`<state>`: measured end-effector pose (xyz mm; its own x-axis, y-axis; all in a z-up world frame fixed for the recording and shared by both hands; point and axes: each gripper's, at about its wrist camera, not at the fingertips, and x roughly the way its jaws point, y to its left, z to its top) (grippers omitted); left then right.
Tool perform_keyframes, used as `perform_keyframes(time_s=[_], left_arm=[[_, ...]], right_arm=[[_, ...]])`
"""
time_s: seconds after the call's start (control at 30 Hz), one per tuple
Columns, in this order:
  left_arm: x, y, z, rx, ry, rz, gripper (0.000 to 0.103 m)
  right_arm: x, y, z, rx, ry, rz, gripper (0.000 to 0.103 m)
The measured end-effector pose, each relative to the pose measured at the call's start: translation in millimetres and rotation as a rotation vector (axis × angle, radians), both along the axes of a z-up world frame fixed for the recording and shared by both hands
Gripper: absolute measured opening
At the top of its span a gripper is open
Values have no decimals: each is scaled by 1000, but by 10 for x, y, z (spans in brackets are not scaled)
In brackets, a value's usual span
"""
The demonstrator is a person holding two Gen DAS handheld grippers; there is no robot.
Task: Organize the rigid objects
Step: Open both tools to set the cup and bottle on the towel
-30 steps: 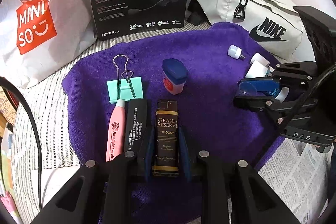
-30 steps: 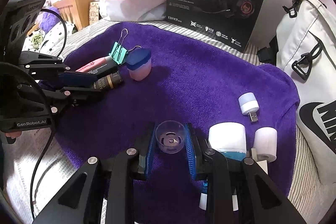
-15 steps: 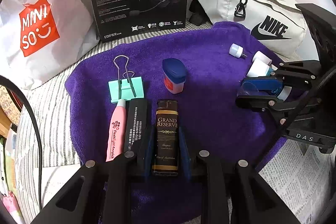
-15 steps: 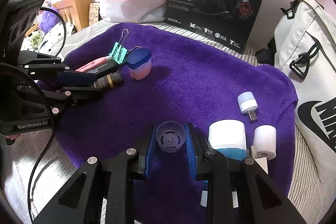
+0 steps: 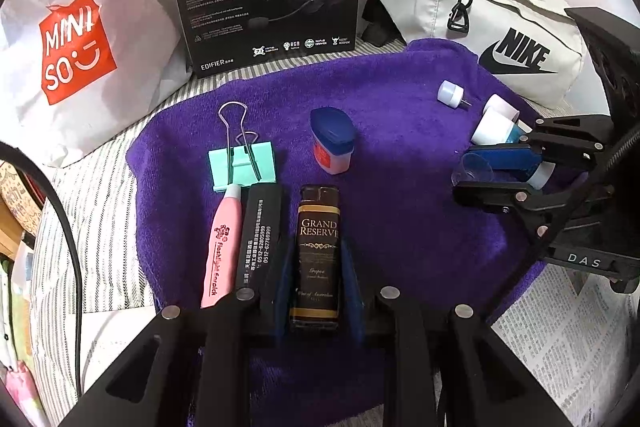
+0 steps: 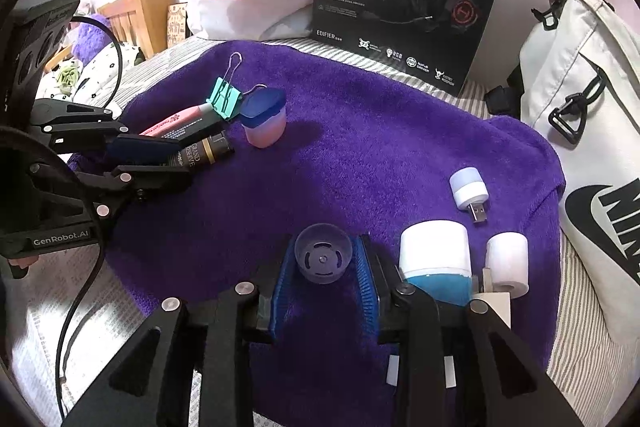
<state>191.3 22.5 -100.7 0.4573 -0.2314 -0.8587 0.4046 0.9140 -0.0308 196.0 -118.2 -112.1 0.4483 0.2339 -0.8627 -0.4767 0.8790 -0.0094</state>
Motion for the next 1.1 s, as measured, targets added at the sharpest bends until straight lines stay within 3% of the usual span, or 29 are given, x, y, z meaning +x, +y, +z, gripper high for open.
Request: perform_keyframes(time_s=[0.1, 0.13, 0.17, 0.4, 0.77, 0.87, 0.97, 1.03, 1.1], left_arm=[[-1, 8, 5, -4, 9, 2, 26], [-4, 13, 6, -6, 11, 2, 26], [-7, 14, 6, -6, 12, 0, 26], [-53, -17, 13, 14, 12, -26, 33], [-64, -4, 35, 18, 25, -19, 32], [-98, -16, 70, 22, 15, -34, 39], [-135, -43, 104, 23, -1, -53, 53], [-175, -76, 136, 46, -29, -63, 70], [-196, -91, 162, 69, -55, -65, 72]], right_arm=[[-13, -17, 5, 14, 10, 7, 38], [-30, -5, 1, 13, 18, 21, 47], [-47, 3, -1, 5, 13, 23, 50], [-37, -30, 7, 18, 29, 9, 50], [-49, -80, 42, 24, 38, 7, 51], [-48, -101, 74, 36, 36, -4, 51], [-42, -124, 111, 42, 32, -13, 52], [-41, -144, 140, 44, 29, -21, 53], [-44, -159, 171, 38, 21, -27, 55]])
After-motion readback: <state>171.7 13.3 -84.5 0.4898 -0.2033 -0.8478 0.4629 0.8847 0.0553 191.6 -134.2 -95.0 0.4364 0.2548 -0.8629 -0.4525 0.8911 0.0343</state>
